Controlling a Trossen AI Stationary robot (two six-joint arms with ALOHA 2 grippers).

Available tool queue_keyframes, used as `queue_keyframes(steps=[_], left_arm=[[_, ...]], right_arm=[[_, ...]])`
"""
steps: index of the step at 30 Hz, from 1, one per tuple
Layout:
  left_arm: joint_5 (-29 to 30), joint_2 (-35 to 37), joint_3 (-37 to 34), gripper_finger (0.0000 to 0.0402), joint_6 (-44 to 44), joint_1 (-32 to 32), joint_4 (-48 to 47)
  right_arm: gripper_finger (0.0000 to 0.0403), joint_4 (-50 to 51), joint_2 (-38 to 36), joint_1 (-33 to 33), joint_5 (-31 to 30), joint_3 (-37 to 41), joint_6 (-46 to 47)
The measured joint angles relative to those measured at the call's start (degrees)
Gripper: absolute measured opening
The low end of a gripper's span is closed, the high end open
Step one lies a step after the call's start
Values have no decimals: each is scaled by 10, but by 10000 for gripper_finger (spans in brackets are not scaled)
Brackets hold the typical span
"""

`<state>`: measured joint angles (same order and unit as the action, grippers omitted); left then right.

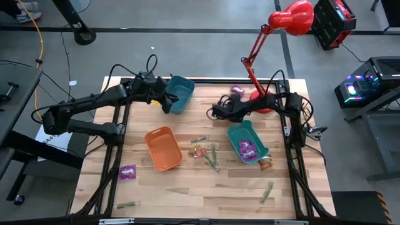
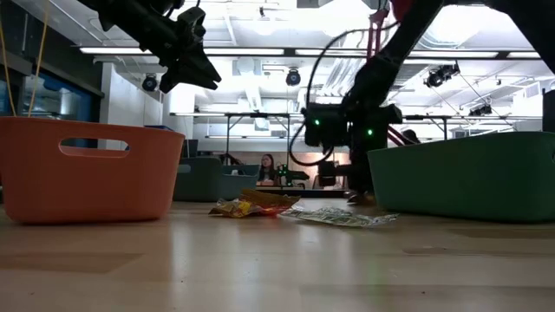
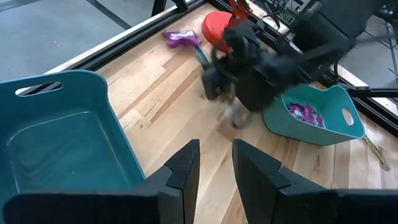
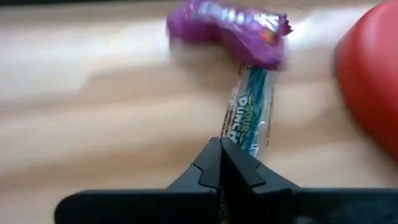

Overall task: Sort candy
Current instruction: Adjust the blue candy, then put the purple candy into the green bin

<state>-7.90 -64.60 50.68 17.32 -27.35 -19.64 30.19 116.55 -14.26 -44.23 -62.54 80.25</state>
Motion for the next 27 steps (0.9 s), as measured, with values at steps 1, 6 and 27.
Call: queue_keyframes(steps=[1,6,27], left_arm=[[0,0,0,90,0,0,0],[0,0,0,90,0,0,1],[0,0,0,90,5,0,0]], right_arm=[[0,3,-1,13,0,-3,4],[0,49,-22,39,0,-24,9],[0,-122,-30,-162,12,-30,-204]])
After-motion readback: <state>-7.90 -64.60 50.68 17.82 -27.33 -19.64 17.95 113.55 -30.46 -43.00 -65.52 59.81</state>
